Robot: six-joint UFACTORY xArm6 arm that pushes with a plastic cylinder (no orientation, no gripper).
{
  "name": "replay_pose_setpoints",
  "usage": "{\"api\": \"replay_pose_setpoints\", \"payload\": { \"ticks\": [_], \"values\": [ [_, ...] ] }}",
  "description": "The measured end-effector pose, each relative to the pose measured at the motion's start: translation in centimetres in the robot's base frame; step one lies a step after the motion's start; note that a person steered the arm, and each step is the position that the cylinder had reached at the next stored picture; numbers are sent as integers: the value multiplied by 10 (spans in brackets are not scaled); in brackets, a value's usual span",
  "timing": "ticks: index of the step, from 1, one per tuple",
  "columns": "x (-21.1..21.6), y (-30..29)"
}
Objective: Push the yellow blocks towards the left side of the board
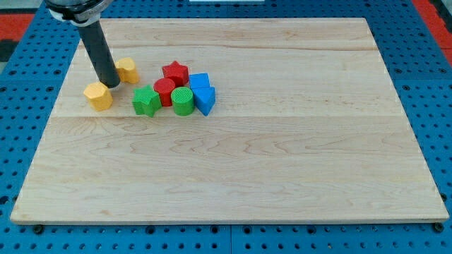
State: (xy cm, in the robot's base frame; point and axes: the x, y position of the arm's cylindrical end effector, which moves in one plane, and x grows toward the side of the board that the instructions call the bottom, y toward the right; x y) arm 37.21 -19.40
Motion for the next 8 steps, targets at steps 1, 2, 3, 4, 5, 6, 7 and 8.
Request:
{"api": "replay_pose_setpoints", "payload": {
  "ticks": [1, 2, 3, 4, 5, 6, 7, 8],
  "values": [
    [-8, 76],
    [-47, 64],
    [-59, 13],
    [-35, 1],
    [-29, 1],
    [-27, 38],
    [-12, 11],
    [-12, -28]
  ]
}}
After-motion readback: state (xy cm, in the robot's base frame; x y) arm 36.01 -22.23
